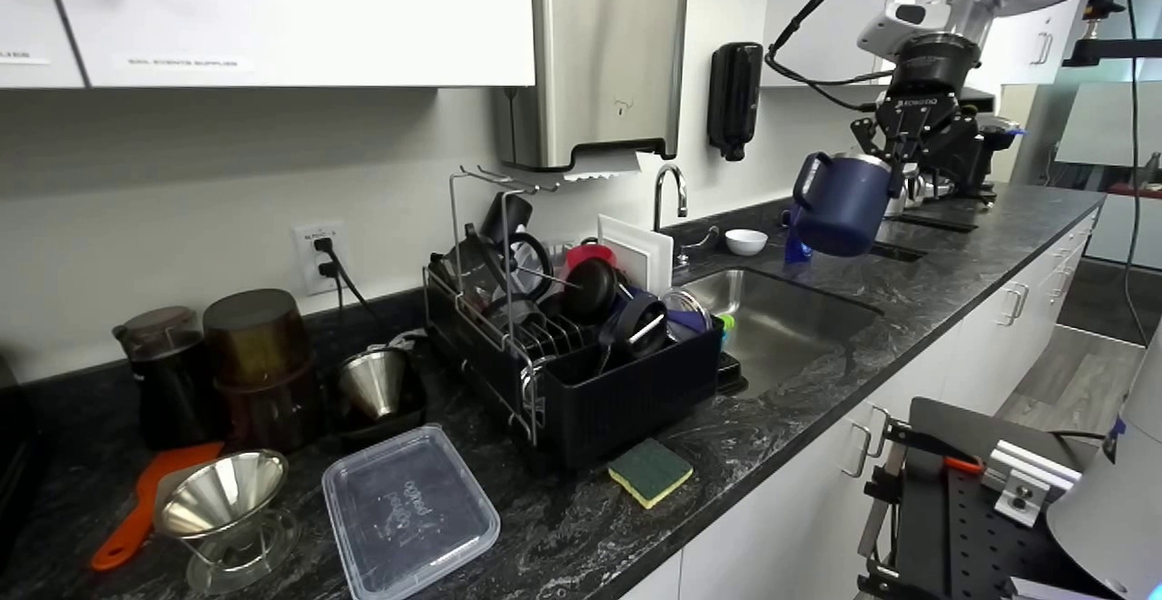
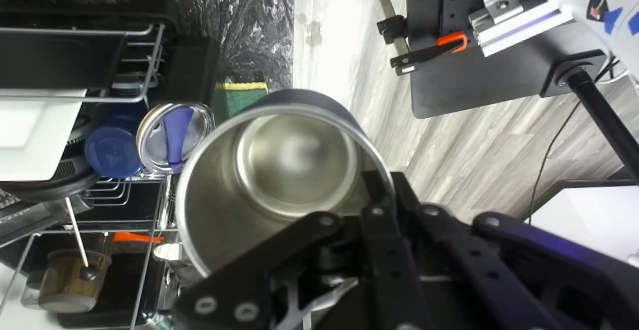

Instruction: Put the cup in the sink on the dish rack

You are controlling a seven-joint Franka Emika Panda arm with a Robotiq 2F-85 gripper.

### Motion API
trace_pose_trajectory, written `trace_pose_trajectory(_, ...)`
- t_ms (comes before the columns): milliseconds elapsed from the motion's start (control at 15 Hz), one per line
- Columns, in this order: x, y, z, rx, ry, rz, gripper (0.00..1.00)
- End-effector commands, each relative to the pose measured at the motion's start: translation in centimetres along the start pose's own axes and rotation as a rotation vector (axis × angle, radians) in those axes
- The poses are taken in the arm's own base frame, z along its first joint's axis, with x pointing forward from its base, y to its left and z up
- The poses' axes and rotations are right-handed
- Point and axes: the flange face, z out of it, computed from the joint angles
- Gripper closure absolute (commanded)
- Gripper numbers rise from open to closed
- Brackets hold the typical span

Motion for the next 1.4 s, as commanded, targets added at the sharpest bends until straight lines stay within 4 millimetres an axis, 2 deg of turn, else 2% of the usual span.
trace_pose_trajectory(0,0.7,-0.2,0.6,-0.027,0.057,-0.048,0.98)
trace_pose_trajectory(600,2.9,0.5,2.6,-0.005,0.120,-0.083,0.98)
trace_pose_trajectory(1333,6.7,3.5,8.6,0.012,0.093,-0.149,0.98)
